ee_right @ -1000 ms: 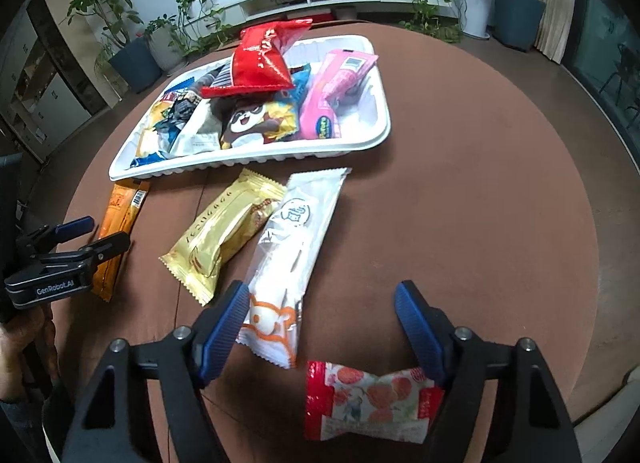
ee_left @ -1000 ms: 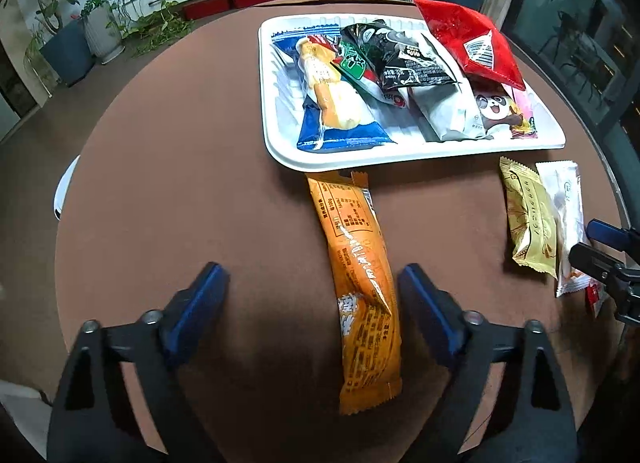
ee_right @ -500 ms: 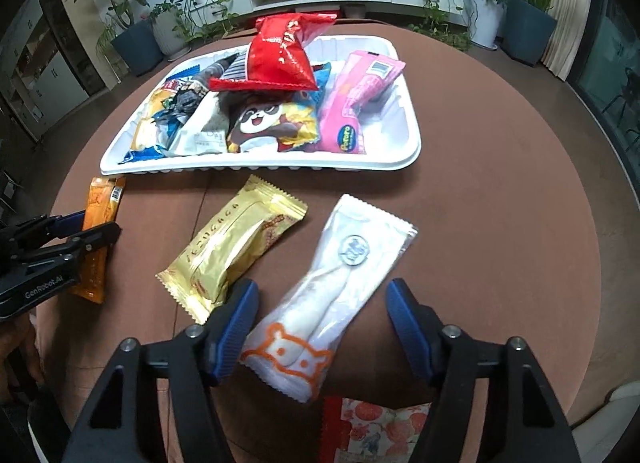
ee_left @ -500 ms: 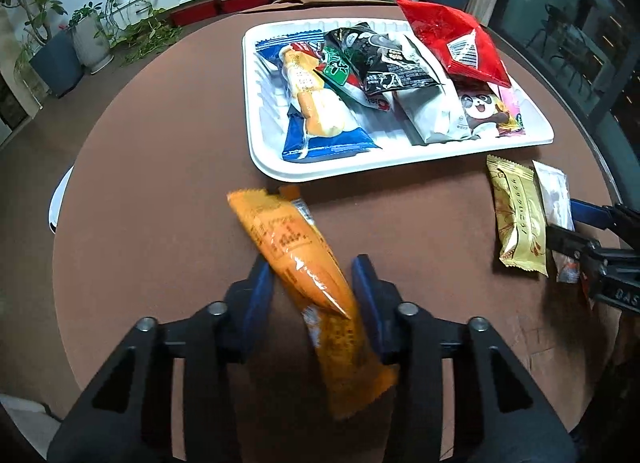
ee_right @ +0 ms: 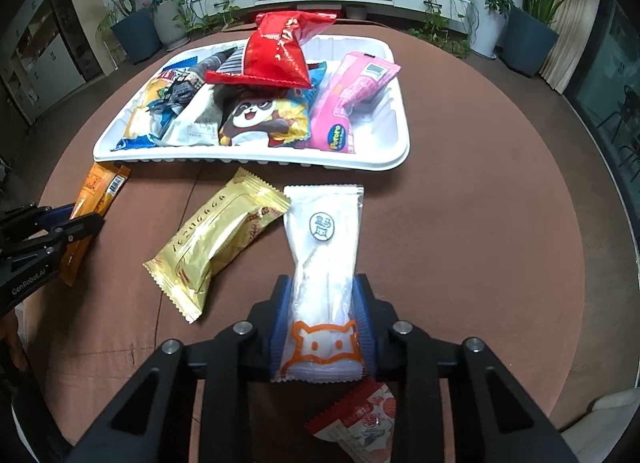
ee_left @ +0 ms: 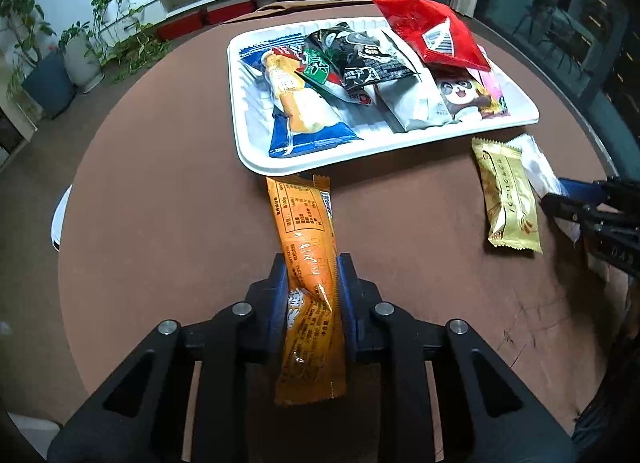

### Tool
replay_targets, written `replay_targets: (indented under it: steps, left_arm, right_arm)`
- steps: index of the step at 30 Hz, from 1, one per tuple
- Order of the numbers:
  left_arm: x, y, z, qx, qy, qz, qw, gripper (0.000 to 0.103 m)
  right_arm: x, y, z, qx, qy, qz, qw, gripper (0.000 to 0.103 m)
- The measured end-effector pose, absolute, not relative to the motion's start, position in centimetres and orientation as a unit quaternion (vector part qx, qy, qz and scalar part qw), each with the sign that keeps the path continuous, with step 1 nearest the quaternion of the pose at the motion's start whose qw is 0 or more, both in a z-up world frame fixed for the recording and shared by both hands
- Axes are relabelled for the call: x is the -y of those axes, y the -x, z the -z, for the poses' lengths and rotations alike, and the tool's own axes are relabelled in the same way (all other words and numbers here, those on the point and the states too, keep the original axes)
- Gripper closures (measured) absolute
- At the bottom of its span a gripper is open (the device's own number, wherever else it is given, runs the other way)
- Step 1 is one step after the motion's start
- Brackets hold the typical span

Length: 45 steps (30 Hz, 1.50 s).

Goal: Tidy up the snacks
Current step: 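Grasp the orange bar with the left tool while the right tool grasps the white wrapper, then carry the orange bar with the left tool into the tray while the right tool places the white wrapper there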

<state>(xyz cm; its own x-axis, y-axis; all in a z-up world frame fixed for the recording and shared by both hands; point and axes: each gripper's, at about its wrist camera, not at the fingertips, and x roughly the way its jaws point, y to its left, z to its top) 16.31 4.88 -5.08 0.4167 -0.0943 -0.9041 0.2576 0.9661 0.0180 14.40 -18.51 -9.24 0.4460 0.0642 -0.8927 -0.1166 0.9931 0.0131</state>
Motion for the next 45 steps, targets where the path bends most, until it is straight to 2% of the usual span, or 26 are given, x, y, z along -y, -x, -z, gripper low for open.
replay_targets:
  steps: [9, 27, 37, 45]
  left_arm:
    - [-5.3, -14.4, 4.5, -0.519, -0.065, 0.109, 0.845, 0.084]
    - [-5.2, -11.3, 2.2, -0.492, 0.023, 0.141, 0.859, 0.085]
    - [-5.7, -12.1, 0.6, -0.477, 0.087, 0.167, 0.859, 0.085]
    - [-6.3, -14.7, -2.3, -0.45, 0.107, 0.178, 0.868, 0.085]
  right_arm:
    - [19.2, -13.8, 9.1, -0.521, 0.009, -0.058, 0.851, 0.076]
    - [20.7, -12.9, 6.7, -0.501, -0.048, -0.089, 0.859, 0.077]
    - [21.7, -13.4, 6.8, -0.505, -0.102, -0.105, 0.851, 0.077]
    - [22.9, -15.5, 4.0, -0.482, -0.125, -0.11, 0.86, 0.077]
